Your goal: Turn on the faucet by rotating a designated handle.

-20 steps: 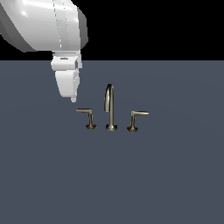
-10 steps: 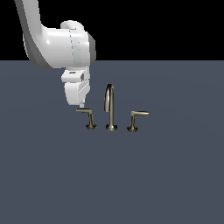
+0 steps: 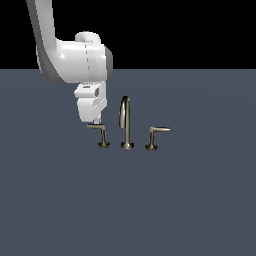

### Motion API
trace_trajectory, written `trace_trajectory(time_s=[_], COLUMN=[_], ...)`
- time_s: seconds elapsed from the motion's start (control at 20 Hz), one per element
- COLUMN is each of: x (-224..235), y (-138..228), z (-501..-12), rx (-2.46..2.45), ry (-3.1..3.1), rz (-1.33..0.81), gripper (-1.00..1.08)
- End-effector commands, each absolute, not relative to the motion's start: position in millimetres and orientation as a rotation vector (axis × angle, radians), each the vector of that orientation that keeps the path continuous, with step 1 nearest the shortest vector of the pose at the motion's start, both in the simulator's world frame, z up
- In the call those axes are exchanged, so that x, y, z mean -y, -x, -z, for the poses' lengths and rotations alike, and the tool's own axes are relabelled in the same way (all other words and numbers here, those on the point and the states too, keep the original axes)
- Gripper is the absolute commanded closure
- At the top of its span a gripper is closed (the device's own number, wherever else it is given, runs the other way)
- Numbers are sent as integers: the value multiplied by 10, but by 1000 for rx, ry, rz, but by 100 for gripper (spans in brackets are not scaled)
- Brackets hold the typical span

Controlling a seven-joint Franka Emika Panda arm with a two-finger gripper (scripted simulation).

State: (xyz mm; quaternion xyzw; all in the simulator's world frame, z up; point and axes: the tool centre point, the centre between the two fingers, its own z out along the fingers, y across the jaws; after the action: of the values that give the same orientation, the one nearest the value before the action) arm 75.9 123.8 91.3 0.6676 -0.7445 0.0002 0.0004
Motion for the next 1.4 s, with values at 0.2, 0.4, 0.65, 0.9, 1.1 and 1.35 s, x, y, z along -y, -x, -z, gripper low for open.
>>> trace_trajectory(time_s=[0.2,0.4,0.65,0.9,1.1,1.35], x=[-1277,-1365,-1479,-1392,-1395,-1399], y=[-702,-577,-415,-410,-280,-114], z=[-914,-914,-913,-914,-913,-913], rx=[2340,2340,2341,2355,2351,2345], ry=[-2095,-2095,-2095,-2089,-2091,-2093], rz=[-1,-1,0,-9,-6,-3], gripper=[108,108,108,108,108,108])
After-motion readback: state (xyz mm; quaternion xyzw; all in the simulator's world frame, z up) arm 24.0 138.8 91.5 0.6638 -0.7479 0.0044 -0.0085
